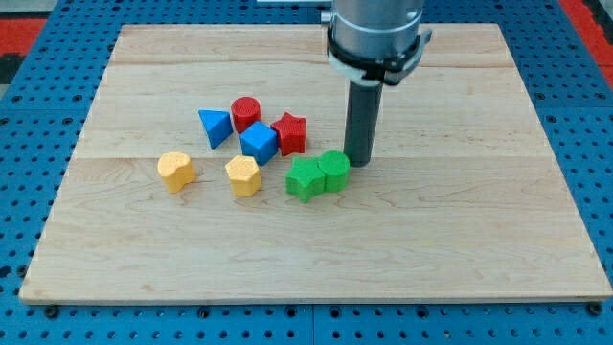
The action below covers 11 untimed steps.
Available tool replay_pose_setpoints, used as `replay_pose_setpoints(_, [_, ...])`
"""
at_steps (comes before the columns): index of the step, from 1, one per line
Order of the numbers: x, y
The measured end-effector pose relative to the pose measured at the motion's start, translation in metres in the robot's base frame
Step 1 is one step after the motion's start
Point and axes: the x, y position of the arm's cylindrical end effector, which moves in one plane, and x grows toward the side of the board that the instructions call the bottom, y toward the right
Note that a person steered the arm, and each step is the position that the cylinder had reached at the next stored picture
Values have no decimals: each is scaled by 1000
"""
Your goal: Push the green circle along with green star towards bottom left
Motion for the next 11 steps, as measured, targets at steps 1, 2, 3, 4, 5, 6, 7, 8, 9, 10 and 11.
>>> replay_pose_setpoints(1, [19,-20])
replay_pose_setpoints(2, [20,-7])
replay_pose_setpoints(3, [24,19])
replay_pose_setpoints(4, [30,-7])
replay_pose_setpoints(5, [36,-50])
replay_pose_setpoints(6, [36,-85])
replay_pose_setpoints(7, [36,-107])
replay_pose_setpoints(8, [36,-126])
replay_pose_setpoints(9, [21,-126])
replay_pose_setpoints(10, [-7,-150])
replay_pose_setpoints(11, [-29,-178])
